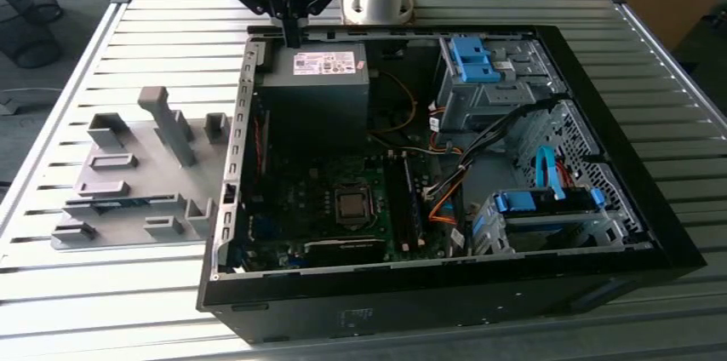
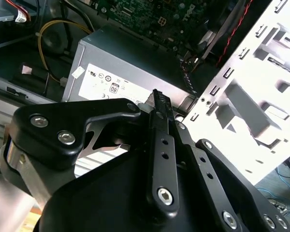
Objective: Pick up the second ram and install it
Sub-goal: 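Reach for the second ram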
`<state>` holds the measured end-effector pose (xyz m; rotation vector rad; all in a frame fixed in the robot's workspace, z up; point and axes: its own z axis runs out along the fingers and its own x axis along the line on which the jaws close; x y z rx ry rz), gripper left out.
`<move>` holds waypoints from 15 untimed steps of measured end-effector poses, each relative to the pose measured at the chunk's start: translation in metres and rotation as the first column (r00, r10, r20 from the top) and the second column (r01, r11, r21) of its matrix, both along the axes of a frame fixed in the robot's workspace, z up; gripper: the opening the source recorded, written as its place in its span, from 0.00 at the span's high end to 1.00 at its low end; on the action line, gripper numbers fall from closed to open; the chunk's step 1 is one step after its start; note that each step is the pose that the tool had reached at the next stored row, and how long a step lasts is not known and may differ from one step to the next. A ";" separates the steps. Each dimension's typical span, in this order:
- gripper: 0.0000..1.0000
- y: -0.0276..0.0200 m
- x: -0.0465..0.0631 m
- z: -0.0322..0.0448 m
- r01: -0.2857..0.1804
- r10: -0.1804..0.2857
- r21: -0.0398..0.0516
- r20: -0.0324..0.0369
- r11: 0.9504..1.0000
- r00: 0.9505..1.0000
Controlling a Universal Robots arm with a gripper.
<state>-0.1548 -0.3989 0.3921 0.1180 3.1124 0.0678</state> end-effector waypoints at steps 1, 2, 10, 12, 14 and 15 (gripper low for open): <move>0.90 0.0000 -0.001 0.0000 0.000 0.000 0.000 0.000 1.000 1.000; 0.90 0.0000 -0.001 0.0000 0.000 0.000 0.000 0.000 1.000 1.000; 0.90 0.0000 -0.006 -0.0002 0.000 0.000 0.000 0.000 1.000 1.000; 0.90 0.0000 -0.008 -0.0003 0.000 0.000 0.000 0.000 1.000 1.000; 0.90 0.0000 -0.009 -0.0003 0.000 0.000 0.000 0.000 1.000 1.000; 0.90 0.0000 -0.010 -0.0003 0.000 0.000 0.000 0.000 1.000 1.000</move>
